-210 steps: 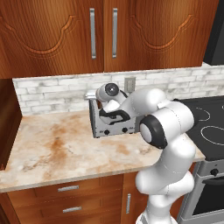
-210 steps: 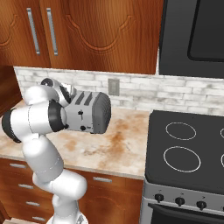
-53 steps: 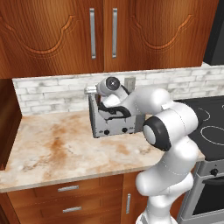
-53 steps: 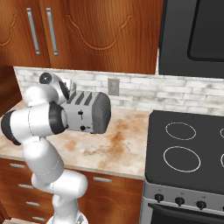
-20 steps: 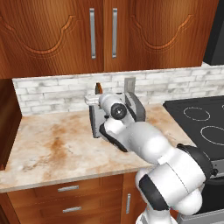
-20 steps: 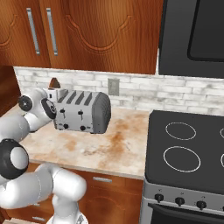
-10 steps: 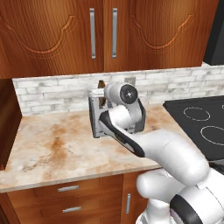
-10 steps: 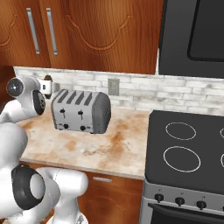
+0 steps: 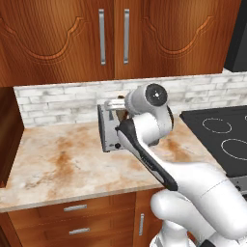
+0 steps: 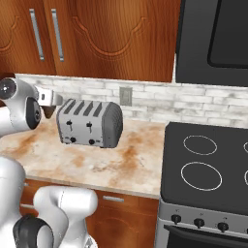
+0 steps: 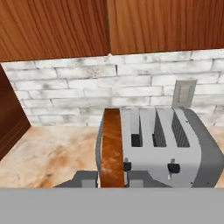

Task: Start the toaster. Once the lever pops up, take the bread to the plate on the dining counter.

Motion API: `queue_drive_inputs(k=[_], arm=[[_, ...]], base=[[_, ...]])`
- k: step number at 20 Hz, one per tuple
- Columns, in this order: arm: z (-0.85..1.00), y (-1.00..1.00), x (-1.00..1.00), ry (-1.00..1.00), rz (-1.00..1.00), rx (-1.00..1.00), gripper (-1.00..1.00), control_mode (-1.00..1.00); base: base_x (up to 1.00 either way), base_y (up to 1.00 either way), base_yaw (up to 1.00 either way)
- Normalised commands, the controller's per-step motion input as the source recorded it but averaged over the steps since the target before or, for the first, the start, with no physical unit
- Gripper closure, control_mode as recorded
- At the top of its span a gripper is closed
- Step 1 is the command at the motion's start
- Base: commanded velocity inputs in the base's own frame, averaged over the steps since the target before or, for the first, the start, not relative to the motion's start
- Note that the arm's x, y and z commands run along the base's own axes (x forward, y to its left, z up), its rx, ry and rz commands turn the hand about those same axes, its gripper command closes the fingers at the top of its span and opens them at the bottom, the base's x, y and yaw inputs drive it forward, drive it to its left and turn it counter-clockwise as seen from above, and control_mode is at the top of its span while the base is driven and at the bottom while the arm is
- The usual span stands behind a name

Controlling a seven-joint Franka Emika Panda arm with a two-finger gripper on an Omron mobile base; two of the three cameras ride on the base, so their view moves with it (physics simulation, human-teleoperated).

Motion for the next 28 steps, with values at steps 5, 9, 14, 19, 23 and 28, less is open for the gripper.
queue_drive_inputs(k=[5, 9, 14, 19, 23, 28], arm=[[0.14, -0.53, -0.59, 0.06, 0.0, 0.0, 1.0, -1.0], [0.09, -0.42, -0.63, 0.05, 0.0, 0.0, 1.0, -1.0], [0.18, -0.38, -0.61, 0.08, 0.0, 0.0, 1.0, -1.0], [0.19, -0.27, -0.5, 0.11, 0.0, 0.0, 1.0, -1.0], [0.15, -0.04, -0.36, 0.12, -0.01, -0.03, 1.0, -1.0], [0.05, -0.08, -0.52, 0.06, -0.06, -0.07, 1.0, -1.0]], base=[[0.0, 0.0, 0.0], [0.0, 0.0, 0.0], [0.0, 0.0, 0.0], [0.0, 0.0, 0.0], [0.0, 0.0, 0.0], [0.0, 0.0, 0.0]])
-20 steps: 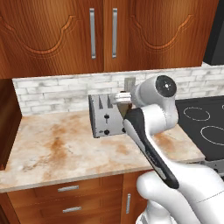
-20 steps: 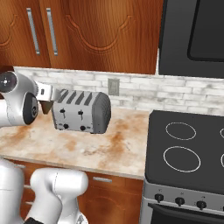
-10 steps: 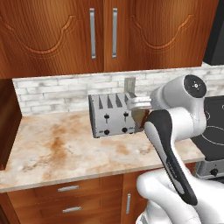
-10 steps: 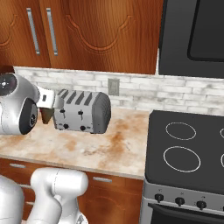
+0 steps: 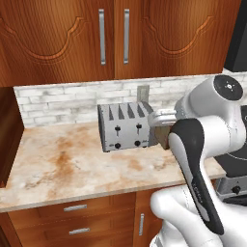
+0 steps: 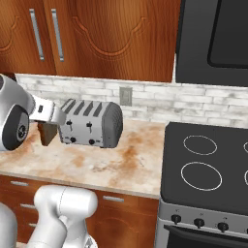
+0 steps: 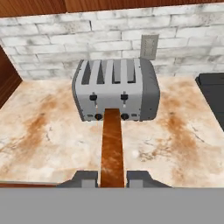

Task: Start the toaster. Once the lever pops up, take the bread to the plate on the dining counter.

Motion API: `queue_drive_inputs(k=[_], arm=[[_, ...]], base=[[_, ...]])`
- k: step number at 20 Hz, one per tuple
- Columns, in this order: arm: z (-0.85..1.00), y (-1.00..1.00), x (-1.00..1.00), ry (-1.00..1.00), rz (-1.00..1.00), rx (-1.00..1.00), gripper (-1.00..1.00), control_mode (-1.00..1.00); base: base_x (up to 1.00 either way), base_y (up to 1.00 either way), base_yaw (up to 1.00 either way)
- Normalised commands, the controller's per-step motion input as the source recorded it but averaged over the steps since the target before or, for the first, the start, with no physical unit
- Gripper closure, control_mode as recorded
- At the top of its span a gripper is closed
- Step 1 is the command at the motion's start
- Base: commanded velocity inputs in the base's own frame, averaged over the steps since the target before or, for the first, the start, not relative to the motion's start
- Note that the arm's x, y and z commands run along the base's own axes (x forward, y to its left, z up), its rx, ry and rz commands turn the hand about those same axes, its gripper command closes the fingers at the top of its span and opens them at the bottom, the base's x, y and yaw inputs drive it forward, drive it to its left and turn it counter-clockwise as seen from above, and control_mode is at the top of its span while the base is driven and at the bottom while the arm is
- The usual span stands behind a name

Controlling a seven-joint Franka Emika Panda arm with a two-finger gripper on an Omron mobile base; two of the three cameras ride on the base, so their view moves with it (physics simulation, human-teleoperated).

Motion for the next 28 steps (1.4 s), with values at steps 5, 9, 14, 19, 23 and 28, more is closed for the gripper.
queue_drive_inputs(k=[5, 9, 14, 19, 23, 28], arm=[[0.0, -0.21, -0.57, 0.01, -0.13, -0.05, 1.0, -1.0], [0.02, -0.27, -0.49, 0.02, -0.11, -0.02, 1.0, -1.0], [0.11, -0.17, -0.23, 0.01, 0.0, 0.0, 1.0, -1.0], [0.06, -0.12, -0.04, 0.0, 0.07, 0.0, 1.0, -1.0], [0.0, -0.06, -0.01, 0.0, 0.03, 0.0, 1.0, -1.0], [0.01, -0.14, -0.08, 0.0, 0.02, 0.0, 1.0, -1.0]], base=[[0.0, 0.0, 0.0], [0.0, 0.0, 0.0], [0.0, 0.0, 0.0], [0.0, 0.0, 0.0], [0.0, 0.0, 0.0], [0.0, 0.0, 0.0]])
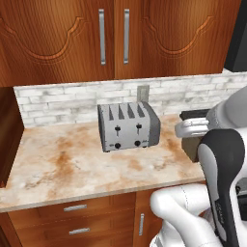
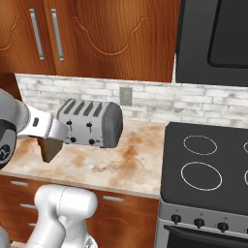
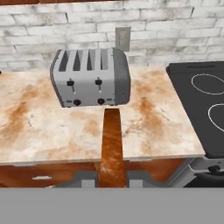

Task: Start the toaster. Once the lever pops up, take the bread to the plate on the dining counter.

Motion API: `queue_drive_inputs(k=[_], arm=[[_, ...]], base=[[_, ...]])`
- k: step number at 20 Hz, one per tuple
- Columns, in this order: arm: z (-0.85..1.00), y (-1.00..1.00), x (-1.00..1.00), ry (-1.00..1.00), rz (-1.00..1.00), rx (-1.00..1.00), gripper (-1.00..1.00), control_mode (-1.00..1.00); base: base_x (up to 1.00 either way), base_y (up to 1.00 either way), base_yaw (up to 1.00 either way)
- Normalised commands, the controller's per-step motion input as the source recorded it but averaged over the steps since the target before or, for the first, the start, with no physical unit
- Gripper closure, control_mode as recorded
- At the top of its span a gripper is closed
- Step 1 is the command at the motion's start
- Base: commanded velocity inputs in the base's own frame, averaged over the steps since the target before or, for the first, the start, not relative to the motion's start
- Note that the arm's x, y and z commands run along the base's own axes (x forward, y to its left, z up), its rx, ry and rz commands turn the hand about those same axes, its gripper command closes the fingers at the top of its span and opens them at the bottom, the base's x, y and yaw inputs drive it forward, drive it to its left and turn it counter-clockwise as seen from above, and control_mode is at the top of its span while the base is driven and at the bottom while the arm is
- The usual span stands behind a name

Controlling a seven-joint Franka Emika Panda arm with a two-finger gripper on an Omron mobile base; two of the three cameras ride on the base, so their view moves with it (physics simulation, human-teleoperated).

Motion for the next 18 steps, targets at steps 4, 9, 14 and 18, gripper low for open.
queue_drive_inputs(k=[4, 9, 14, 18], arm=[[0.0, 0.0, 0.0, 0.0, 0.0, 0.0, 1.0, 1.0], [0.0, 0.0, 0.0, 0.0, 0.0, 0.0, 1.0, 1.0], [0.0, 0.0, 0.0, 0.0, 0.0, 0.0, 1.0, 1.0], [0.0, 0.0, 0.0, 0.0, 0.0, 0.0, 1.0, 1.0]], base=[[-0.58, -0.07, 0.06], [-1.0, -0.03, 0.15], [-0.8, 0.0, 0.39], [-0.47, -0.04, 0.61]])
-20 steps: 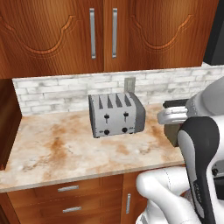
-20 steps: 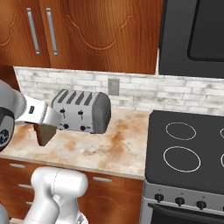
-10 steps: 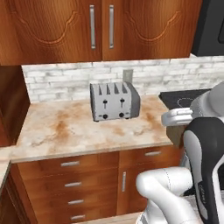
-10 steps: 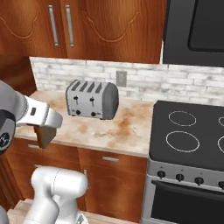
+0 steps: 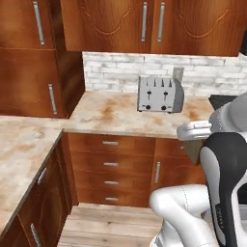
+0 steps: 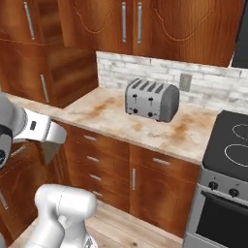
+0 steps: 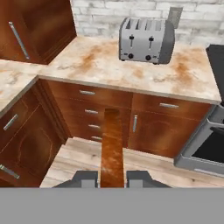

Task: Start the toaster. Once the lever pops up, take the bread to the plate on the dining counter.

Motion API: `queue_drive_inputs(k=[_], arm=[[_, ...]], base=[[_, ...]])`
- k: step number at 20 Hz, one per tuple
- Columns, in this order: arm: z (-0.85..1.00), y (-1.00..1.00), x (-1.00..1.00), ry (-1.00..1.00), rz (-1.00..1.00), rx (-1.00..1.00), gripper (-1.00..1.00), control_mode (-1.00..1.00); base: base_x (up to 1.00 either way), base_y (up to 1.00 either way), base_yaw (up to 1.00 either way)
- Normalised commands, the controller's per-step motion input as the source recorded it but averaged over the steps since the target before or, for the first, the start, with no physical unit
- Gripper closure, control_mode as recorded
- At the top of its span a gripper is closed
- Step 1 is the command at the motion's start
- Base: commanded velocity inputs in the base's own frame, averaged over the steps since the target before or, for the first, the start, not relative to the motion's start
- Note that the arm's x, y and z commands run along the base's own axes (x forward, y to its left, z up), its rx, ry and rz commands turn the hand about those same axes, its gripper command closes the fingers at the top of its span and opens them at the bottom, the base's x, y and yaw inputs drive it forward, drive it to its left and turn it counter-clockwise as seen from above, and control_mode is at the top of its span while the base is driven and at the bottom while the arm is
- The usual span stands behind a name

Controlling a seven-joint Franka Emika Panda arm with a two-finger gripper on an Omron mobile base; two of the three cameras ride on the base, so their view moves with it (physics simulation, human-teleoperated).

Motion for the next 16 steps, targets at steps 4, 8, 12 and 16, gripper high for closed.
queue_drive_inputs(k=[4, 8, 12, 16], arm=[[0.0, 0.0, 0.0, 0.0, 0.0, 0.0, 1.0, 1.0], [0.0, 0.0, 0.0, 0.0, 0.0, 0.0, 1.0, 1.0], [0.0, 0.0, 0.0, 0.0, 0.0, 0.0, 1.0, 1.0], [0.0, 0.0, 0.0, 0.0, 0.0, 0.0, 1.0, 1.0]], base=[[-0.46, -0.16, 0.71], [-0.18, -0.07, 0.72], [-0.2, -0.12, 0.74], [-0.18, 0.0, 0.67]])
